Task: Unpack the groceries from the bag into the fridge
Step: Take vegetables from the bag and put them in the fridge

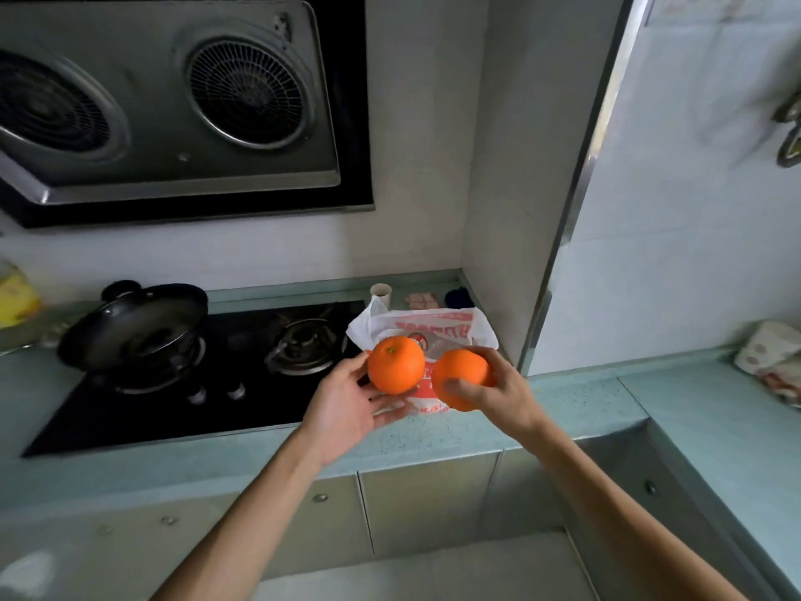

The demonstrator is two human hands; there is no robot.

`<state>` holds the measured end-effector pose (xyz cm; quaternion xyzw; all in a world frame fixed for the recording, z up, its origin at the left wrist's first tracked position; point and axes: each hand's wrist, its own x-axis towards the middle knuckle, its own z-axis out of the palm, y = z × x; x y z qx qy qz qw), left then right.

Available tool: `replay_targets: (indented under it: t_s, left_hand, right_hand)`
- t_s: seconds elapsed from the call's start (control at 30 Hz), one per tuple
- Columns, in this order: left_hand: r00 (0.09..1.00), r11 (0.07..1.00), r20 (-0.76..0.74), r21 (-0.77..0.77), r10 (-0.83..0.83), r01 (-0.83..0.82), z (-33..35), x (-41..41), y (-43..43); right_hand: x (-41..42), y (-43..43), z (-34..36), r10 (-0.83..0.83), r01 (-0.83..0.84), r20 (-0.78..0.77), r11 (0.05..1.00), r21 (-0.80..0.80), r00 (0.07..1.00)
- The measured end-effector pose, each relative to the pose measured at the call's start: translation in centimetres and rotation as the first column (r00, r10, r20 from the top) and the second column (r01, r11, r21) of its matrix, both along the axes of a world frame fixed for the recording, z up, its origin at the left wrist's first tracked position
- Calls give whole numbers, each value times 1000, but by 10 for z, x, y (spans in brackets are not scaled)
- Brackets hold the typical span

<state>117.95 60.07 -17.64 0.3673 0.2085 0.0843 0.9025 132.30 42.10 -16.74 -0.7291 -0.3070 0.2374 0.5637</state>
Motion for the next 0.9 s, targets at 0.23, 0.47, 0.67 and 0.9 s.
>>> replay_targets:
  t_s: [0.23,0.47,0.67,0.9]
  left_hand:
    - [993,989,-4,95,114,-114,16,-85,-57]
    - [952,944,-32,147,304,-296,14,-183,-124]
    - [829,810,-127,335,545,-481,-1,-292,-187]
    - [667,646,-131,437,734,-625,8,-425,-231]
  right_hand:
    - [-72,-37,16,65,-29,-238,988,153,969]
    - [-152,-84,21,148,-27,-440,963,269,886]
    - [-235,-114,11,287,-152,-554,949,277,782]
    - [-347,-98,1,369,-303,-675,927,221,639]
